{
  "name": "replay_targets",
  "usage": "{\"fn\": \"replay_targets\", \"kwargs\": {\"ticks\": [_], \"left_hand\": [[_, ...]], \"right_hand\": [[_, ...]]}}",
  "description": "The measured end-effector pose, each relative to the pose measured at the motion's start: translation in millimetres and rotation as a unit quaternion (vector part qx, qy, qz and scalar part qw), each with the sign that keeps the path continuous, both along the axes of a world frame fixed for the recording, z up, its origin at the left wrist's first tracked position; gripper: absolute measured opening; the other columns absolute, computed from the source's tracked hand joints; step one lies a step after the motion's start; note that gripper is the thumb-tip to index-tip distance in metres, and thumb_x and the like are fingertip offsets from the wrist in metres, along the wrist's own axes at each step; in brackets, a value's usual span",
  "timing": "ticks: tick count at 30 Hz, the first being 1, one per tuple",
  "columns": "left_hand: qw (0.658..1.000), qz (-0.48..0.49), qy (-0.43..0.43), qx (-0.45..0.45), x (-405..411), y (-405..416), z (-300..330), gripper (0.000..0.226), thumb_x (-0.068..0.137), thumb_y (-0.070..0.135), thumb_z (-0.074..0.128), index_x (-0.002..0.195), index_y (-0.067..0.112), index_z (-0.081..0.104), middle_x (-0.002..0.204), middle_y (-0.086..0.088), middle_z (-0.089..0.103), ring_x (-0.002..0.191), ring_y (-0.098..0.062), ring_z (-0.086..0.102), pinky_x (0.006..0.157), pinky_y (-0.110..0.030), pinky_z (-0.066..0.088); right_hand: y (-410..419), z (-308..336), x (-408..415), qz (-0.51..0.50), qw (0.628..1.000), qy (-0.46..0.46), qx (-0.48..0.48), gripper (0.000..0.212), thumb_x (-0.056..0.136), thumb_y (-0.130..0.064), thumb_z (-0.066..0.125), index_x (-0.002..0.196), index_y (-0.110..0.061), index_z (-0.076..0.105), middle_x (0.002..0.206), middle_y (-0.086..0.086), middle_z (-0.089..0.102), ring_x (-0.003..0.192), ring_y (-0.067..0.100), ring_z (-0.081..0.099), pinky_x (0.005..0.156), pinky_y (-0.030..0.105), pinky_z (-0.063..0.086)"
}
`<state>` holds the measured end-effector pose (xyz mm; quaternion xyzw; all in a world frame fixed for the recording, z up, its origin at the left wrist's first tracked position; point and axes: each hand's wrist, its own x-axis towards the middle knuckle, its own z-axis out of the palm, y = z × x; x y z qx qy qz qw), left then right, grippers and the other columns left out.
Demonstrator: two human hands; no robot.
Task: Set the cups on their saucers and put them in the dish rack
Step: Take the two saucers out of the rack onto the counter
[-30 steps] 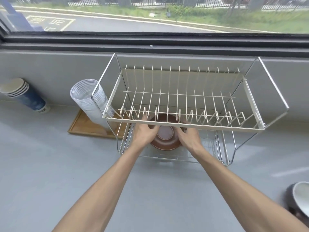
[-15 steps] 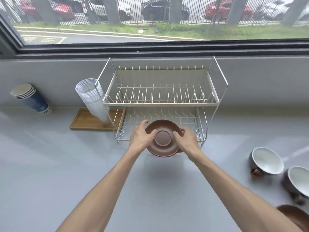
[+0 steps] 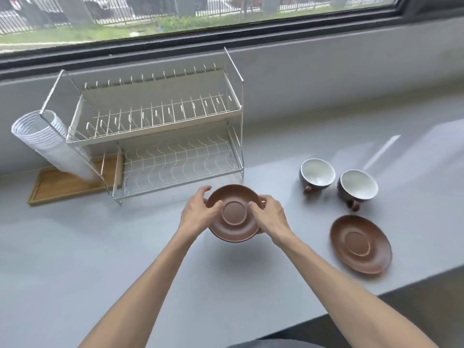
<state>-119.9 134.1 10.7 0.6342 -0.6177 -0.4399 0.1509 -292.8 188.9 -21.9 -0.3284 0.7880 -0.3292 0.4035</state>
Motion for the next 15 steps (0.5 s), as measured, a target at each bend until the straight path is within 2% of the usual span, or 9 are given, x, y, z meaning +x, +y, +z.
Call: {"fn": "replay_targets", "kwargs": {"ticks": [3,12,15], "left_hand": [[0.999,-0.029,0.003,0.018,-20.1,12.4,-7.0,0.061,0.090,0.037,0.065,0.147,0.028,0.044,0.126,-0.008,0.063,0.119,-0.031,0.062,0.106,-0.048,0.047],[0.993,-0.102,0.002,0.061,-81.2,42.3,-21.3,0.062,0.088,0.041,0.065,0.146,0.032,0.043,0.128,-0.005,0.062,0.117,-0.030,0.063,0.105,-0.048,0.048],[0.990,-0.121,0.006,0.073,-97.5,48.1,-25.1,0.065,0.086,0.042,0.065,0.146,0.031,0.043,0.129,-0.007,0.061,0.117,-0.032,0.063,0.103,-0.050,0.050]], "right_hand": [[21.5,-8.4,-19.3,-0.023,1.000,0.007,0.010,0.047,0.085,-0.038,0.056,0.128,-0.019,0.058,0.124,0.008,0.059,0.101,0.027,0.067,0.078,0.047,0.062],[78.0,-29.7,-69.6,-0.090,0.995,0.015,0.035,0.050,0.087,-0.036,0.055,0.132,-0.016,0.056,0.126,0.009,0.061,0.116,0.029,0.060,0.092,0.050,0.056],[90.5,-36.8,-83.3,-0.106,0.993,0.029,0.046,0.050,0.089,-0.037,0.056,0.135,-0.016,0.056,0.131,0.009,0.061,0.121,0.028,0.057,0.098,0.044,0.051]]}}
